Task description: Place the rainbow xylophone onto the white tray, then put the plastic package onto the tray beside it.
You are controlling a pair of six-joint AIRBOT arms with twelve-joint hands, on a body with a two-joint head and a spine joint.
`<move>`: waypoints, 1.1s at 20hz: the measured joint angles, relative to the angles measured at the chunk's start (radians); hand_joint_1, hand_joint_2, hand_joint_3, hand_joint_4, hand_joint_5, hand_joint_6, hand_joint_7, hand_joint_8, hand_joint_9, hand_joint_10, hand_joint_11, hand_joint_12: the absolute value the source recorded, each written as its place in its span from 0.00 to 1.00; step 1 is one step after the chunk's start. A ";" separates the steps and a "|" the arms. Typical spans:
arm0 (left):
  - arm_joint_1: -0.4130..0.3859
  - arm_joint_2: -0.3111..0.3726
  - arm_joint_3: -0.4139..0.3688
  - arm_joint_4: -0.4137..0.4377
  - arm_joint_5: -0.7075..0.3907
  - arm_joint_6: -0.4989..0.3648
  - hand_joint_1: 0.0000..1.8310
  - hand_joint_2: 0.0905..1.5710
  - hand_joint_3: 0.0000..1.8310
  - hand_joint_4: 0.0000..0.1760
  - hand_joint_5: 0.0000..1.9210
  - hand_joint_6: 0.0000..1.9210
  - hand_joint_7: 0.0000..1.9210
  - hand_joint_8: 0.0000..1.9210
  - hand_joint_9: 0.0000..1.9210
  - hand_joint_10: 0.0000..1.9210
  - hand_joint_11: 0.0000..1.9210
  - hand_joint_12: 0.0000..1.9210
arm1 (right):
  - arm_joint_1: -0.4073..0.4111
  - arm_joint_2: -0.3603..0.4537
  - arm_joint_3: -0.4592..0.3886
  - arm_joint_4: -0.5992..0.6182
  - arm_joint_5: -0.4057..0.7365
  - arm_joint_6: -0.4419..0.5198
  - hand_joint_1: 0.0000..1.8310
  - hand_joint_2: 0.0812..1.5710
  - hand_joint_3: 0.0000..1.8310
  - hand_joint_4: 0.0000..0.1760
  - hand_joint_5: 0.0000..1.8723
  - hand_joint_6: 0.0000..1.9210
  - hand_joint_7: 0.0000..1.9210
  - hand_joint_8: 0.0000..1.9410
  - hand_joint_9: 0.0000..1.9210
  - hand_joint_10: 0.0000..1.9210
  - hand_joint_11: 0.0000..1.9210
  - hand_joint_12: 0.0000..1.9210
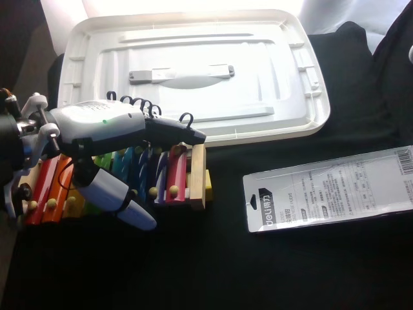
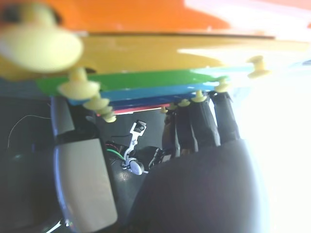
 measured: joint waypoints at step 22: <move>-0.080 0.059 -0.016 -0.147 -0.008 0.134 0.71 0.78 0.00 0.00 0.31 0.76 0.37 0.73 0.39 0.73 0.30 0.67 | 0.000 -0.002 0.000 0.000 0.000 0.000 0.26 0.66 0.00 0.32 0.05 0.00 0.08 0.00 0.09 0.00 0.00 0.25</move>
